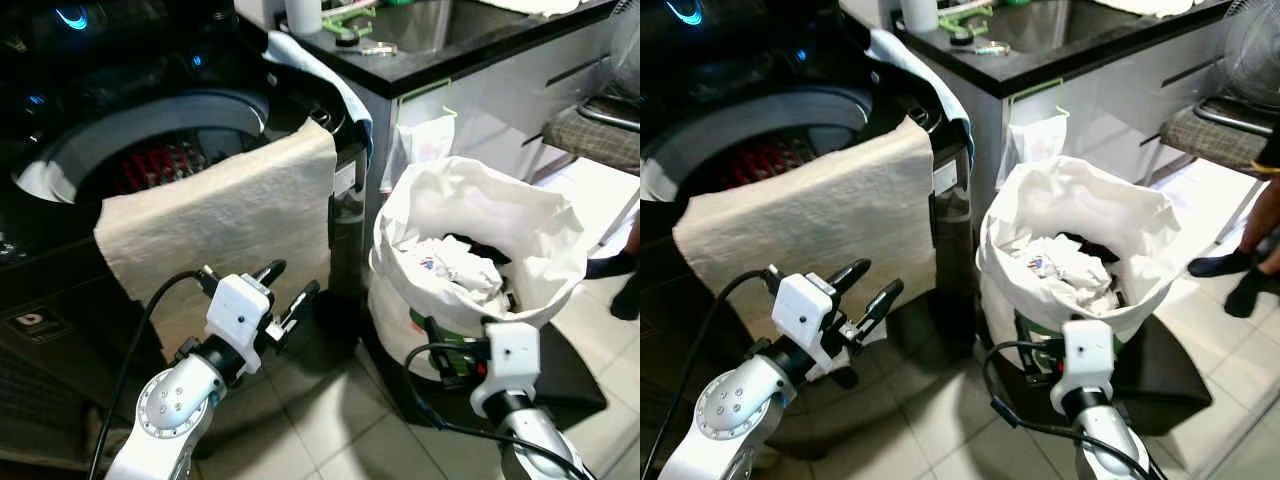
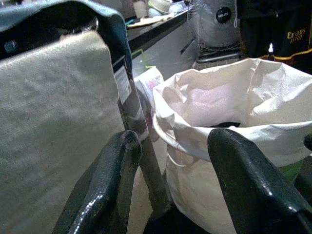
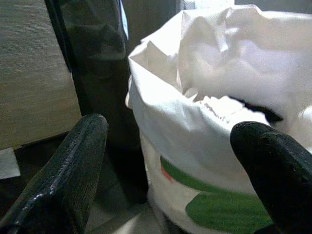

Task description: Clothes washing

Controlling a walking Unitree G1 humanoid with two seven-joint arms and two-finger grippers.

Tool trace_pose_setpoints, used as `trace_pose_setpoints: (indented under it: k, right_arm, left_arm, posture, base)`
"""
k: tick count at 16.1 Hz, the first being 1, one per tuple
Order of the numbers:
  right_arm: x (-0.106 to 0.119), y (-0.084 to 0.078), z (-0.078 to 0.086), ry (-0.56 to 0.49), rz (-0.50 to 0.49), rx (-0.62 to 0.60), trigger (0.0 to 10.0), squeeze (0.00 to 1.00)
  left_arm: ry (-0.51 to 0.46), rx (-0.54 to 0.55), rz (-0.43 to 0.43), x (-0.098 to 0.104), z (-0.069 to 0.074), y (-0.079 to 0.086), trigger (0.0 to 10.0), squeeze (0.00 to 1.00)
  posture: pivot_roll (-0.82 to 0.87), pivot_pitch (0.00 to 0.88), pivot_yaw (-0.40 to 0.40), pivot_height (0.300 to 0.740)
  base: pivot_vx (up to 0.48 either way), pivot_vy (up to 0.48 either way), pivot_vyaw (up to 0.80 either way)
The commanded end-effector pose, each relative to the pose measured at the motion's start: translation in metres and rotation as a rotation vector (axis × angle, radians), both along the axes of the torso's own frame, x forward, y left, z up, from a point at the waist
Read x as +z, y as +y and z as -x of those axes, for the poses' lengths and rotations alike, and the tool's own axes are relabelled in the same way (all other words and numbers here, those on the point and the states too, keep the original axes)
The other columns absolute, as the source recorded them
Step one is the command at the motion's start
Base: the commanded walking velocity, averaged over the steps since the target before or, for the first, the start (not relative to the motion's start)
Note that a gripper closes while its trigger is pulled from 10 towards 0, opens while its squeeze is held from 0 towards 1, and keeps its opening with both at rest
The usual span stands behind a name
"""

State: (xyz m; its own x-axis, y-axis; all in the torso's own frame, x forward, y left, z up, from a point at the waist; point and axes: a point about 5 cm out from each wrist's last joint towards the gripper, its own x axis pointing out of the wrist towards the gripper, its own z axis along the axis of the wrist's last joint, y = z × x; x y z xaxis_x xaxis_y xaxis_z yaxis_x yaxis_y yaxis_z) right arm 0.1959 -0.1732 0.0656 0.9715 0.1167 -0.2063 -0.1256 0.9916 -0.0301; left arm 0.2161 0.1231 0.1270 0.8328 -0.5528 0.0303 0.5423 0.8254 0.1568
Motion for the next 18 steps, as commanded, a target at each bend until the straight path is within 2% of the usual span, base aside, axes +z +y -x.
trace_pose_setpoints:
  k: [1,3,4,7,11,18]
  right_arm:
    - [0.002,0.004,-0.002,-0.018,0.009,0.031,10.0,0.0]
    - [0.004,0.001,-0.007,-0.011,0.01,0.066,10.0,0.0]
    - [0.004,0.0,-0.009,-0.005,0.009,0.081,10.0,0.0]
    - [-0.001,-0.001,-0.013,0.017,-0.002,0.079,10.0,0.0]
    - [-0.002,-0.001,-0.013,0.023,-0.015,0.078,10.0,0.0]
    - [-0.004,-0.002,-0.008,0.028,-0.032,0.068,10.0,0.0]
  left_arm:
    - [0.006,0.033,-0.022,-0.003,0.0,0.006,10.0,0.0]
    - [0.018,0.068,0.015,-0.003,0.006,0.004,10.0,0.0]
    - [0.015,0.084,0.008,-0.003,0.009,0.004,10.0,0.0]
    - [-0.002,0.094,0.015,-0.002,0.015,0.006,10.0,0.0]
    - [-0.003,0.083,0.029,-0.001,0.019,0.005,10.0,0.0]
    - [0.008,0.061,0.029,-0.001,0.017,0.005,10.0,0.0]
  posture:
    - [-0.03,0.034,0.065,0.74]
    - [-0.01,0.032,0.013,0.74]
    - [-0.01,0.033,-0.007,0.74]
    - [0.01,0.035,-0.031,0.74]
    - [0.01,0.028,-0.022,0.74]
    - [0.0,0.036,0.006,0.74]
  base:
    - [0.0,0.0,0.0]
    - [0.0,0.0,0.0]
    - [0.0,0.0,0.0]
    - [0.0,0.0,0.0]
    - [0.399,0.0,0.0]
    - [0.437,0.0,0.0]
